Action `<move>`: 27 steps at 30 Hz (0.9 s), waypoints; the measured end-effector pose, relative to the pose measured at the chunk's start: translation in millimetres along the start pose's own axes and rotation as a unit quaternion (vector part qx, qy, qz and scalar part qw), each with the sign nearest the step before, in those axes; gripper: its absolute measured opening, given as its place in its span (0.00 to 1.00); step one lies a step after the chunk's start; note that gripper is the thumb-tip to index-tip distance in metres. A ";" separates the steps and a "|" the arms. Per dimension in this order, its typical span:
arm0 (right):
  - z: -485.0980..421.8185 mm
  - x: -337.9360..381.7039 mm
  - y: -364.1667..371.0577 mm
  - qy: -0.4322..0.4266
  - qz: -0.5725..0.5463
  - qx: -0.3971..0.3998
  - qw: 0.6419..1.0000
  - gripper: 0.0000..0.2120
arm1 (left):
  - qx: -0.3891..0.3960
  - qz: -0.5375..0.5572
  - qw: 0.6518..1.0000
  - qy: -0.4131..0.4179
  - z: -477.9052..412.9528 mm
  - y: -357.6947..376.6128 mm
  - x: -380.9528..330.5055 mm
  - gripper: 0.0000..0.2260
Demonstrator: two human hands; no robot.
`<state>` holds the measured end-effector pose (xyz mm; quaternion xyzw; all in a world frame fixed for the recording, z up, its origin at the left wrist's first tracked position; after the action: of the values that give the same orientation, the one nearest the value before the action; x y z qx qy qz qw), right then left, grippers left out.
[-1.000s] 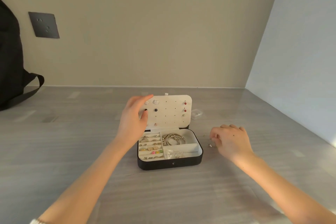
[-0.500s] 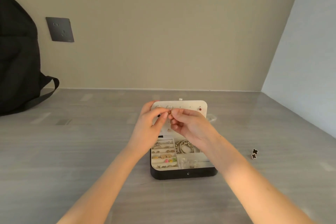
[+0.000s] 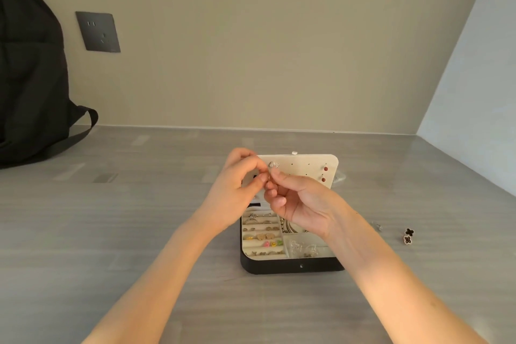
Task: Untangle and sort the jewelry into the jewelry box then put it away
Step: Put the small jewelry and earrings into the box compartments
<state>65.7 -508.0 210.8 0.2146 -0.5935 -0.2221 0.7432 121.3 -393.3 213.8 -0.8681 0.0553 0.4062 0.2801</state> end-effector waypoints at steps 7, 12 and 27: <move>2.9 1.6 4.9 0.032 -0.001 0.014 0.999 0.03 | 0.074 -0.027 0.997 0.026 -3.1 -8.4 -6.2 0.14; 3.7 1.5 8.0 0.070 -0.074 0.022 0.995 0.05 | 0.095 -0.036 0.994 0.031 -4.4 -8.7 -7.5 0.12; 6.2 -5.7 18.0 0.010 -0.043 0.006 0.999 0.07 | 0.075 0.025 0.996 0.028 -8.0 -10.0 -4.0 0.04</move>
<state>59.9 -490.4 218.0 0.2461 -0.5777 -0.2480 0.7377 127.3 -389.7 225.2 -0.8539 0.1153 0.3836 0.3321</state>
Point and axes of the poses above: each hand's wrist, its own z-axis away from the middle knuckle, its own y-axis out of the palm, x = y × z, the point moved 3 cm from there along -z, towards the middle knuckle, and after that the axes turned 1 degree about x, right-handed, at the moved point
